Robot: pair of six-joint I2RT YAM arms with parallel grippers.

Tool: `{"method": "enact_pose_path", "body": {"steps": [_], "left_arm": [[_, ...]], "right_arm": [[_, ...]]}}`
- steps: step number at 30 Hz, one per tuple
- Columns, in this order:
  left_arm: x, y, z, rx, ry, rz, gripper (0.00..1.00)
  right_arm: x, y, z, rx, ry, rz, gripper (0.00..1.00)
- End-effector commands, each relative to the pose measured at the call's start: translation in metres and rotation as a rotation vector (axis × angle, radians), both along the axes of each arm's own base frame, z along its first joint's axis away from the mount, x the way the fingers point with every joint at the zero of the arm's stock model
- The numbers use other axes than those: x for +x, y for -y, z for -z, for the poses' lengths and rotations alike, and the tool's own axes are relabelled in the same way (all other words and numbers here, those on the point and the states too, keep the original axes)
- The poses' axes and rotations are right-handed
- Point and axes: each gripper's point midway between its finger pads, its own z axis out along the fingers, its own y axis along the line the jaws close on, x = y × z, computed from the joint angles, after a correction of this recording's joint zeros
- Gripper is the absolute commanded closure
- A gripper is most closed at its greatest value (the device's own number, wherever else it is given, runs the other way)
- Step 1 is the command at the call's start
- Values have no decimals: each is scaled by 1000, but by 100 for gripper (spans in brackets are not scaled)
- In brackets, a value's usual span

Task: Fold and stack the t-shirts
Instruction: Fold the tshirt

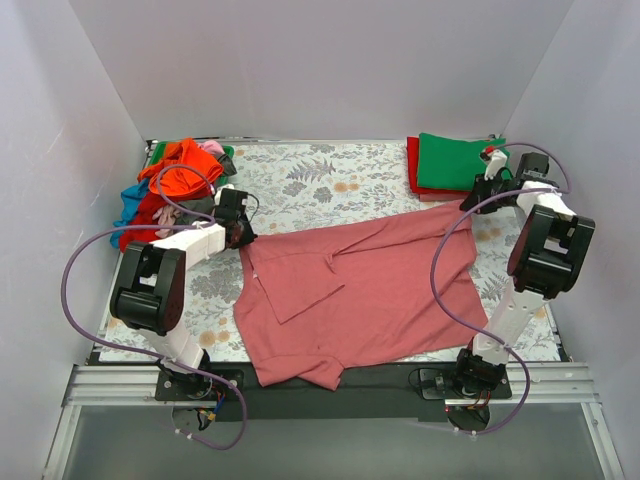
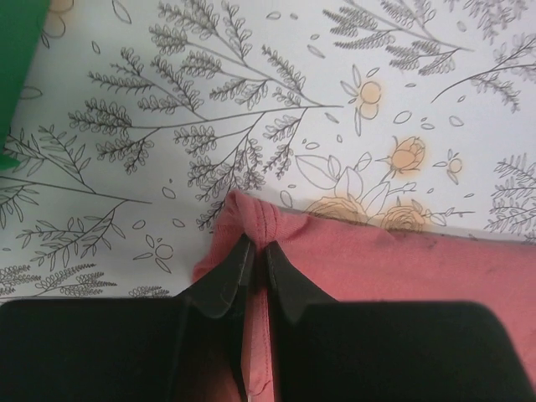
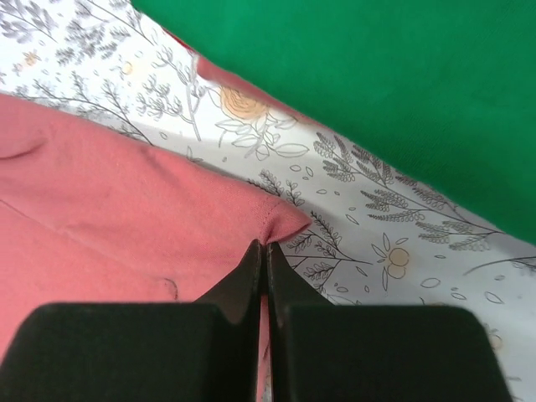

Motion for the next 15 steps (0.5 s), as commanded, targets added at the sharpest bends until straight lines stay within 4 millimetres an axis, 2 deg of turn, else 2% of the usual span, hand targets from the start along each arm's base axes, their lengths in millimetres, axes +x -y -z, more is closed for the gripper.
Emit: {"method": "enact_pose_path", "body": {"steps": [1,9,15], "left_arm": [[25,-7,-28,41,102,-11,100],[36,-13,-46,55,166,-20,100],[50,-16,-54,64,203,-23,100]], "right_arm": [[7,1,-37,-38,124,-16,99],[15,8,-56,-85,187,5,99],[29,13,-70,-96,225,19,99]]}}
